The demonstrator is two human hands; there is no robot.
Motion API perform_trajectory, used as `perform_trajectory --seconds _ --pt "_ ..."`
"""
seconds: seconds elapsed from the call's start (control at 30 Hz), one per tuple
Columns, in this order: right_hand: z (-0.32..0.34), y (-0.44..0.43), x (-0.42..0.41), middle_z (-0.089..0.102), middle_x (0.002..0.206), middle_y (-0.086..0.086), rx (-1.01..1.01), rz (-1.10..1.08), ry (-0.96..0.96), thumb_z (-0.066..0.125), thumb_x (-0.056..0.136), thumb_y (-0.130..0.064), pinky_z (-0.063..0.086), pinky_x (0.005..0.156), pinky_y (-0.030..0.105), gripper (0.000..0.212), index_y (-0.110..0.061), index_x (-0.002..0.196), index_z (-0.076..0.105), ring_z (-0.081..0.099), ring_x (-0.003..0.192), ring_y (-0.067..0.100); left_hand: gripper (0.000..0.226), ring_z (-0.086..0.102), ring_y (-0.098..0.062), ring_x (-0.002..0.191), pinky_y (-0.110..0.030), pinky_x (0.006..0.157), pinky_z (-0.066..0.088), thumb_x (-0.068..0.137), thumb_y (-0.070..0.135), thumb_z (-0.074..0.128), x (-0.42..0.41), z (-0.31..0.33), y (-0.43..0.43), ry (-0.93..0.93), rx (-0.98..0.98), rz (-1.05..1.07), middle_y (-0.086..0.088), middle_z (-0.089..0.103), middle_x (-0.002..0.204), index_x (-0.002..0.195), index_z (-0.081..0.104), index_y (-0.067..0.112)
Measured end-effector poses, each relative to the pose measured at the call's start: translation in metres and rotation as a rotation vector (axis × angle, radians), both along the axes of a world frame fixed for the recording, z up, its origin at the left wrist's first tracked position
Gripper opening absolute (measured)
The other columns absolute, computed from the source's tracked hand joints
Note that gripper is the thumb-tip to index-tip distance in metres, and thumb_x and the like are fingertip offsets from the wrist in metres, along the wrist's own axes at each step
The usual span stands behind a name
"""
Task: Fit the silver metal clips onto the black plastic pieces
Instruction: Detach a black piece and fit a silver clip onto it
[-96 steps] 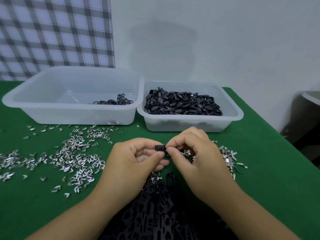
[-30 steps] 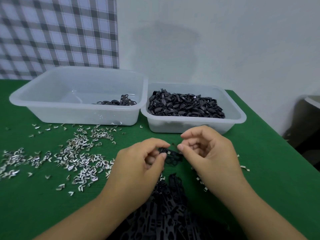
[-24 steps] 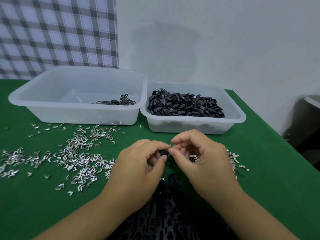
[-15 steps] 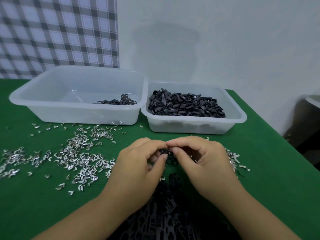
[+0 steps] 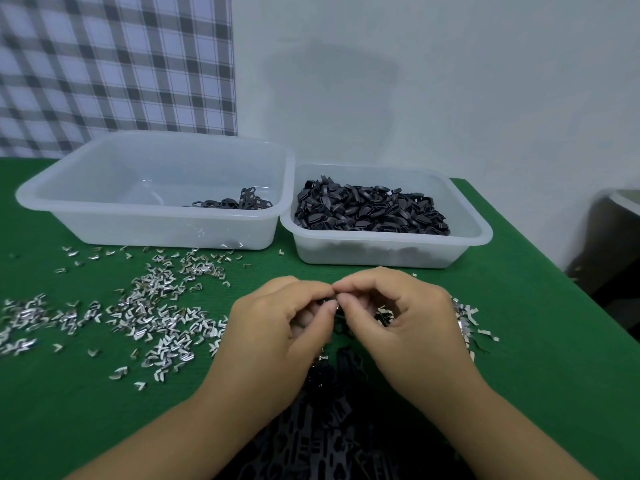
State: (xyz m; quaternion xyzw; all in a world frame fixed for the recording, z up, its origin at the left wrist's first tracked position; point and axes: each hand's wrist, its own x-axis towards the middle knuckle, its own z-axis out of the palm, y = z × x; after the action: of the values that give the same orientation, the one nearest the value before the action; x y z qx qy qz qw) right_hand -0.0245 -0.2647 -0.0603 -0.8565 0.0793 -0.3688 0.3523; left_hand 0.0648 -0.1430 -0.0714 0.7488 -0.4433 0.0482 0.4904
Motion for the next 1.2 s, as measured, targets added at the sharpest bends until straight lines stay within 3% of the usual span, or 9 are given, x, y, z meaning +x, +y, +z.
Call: perform_trajectory --seconds 0.2,0.33,0.5,0.87,1.03,1.2 --pt "0.001 0.002 -0.001 0.063 0.067 -0.006 -0.078 0.039 -0.011 0.070 0.075 -0.006 0.047 0.058 0.025 0.013 -0.016 0.083 0.072 0.057 0.063 0.010 0.019 0.057 -0.012 0.058 -0.012 0.051 0.041 0.074 0.020 0.065 0.003 -0.002 -0.002 0.170 -0.066 0.083 0.007 0.064 0.069 0.080 0.069 0.038" --pt "-0.001 -0.001 -0.001 0.061 0.074 -0.007 -0.169 0.004 -0.012 0.073 0.073 -0.005 0.045 0.062 0.020 0.015 -0.016 0.084 0.071 0.053 0.067 0.005 0.017 0.060 -0.022 0.051 -0.024 0.048 0.045 0.074 0.016 0.065 0.006 -0.005 -0.003 0.301 -0.085 0.088 -0.001 0.065 0.059 0.072 0.069 0.032" --pt "-0.003 -0.004 -0.001 0.062 0.079 -0.005 -0.206 -0.004 0.004 0.074 0.075 -0.009 0.046 0.067 0.017 0.011 -0.015 0.084 0.072 0.055 0.073 0.002 0.015 0.059 -0.027 0.049 -0.023 0.039 0.041 0.075 0.019 0.062 0.007 -0.004 -0.003 0.414 -0.109 0.070 -0.001 0.062 0.049 0.068 0.070 0.030" --pt "-0.003 -0.004 0.001 0.062 0.078 -0.004 -0.284 -0.029 0.004 0.071 0.078 -0.012 0.047 0.066 0.024 0.005 -0.014 0.082 0.071 0.058 0.074 0.010 0.019 0.053 -0.003 0.036 -0.011 0.041 0.041 0.080 0.010 0.064 0.005 -0.001 -0.004 0.475 -0.120 0.010 0.000 0.063 0.047 0.068 0.072 0.023" --pt "-0.001 -0.012 -0.004 0.061 0.076 -0.008 -0.242 -0.097 -0.009 0.070 0.080 -0.010 0.045 0.065 0.022 0.005 -0.015 0.079 0.070 0.055 0.072 0.007 0.018 0.068 -0.010 0.053 -0.012 0.053 0.050 0.085 0.004 0.064 0.008 -0.003 -0.003 0.604 -0.194 -0.011 -0.001 0.072 0.065 0.087 0.072 0.020" --pt "0.000 -0.014 -0.005 0.061 0.076 -0.006 -0.303 -0.126 0.063 0.070 0.080 -0.010 0.045 0.067 0.025 0.005 -0.015 0.081 0.070 0.056 0.073 0.011 0.022 0.071 -0.012 0.061 -0.014 0.057 0.054 0.086 0.001 0.062 0.009 -0.004 -0.004 0.602 -0.208 -0.017 0.001 0.073 0.068 0.086 0.072 0.021"
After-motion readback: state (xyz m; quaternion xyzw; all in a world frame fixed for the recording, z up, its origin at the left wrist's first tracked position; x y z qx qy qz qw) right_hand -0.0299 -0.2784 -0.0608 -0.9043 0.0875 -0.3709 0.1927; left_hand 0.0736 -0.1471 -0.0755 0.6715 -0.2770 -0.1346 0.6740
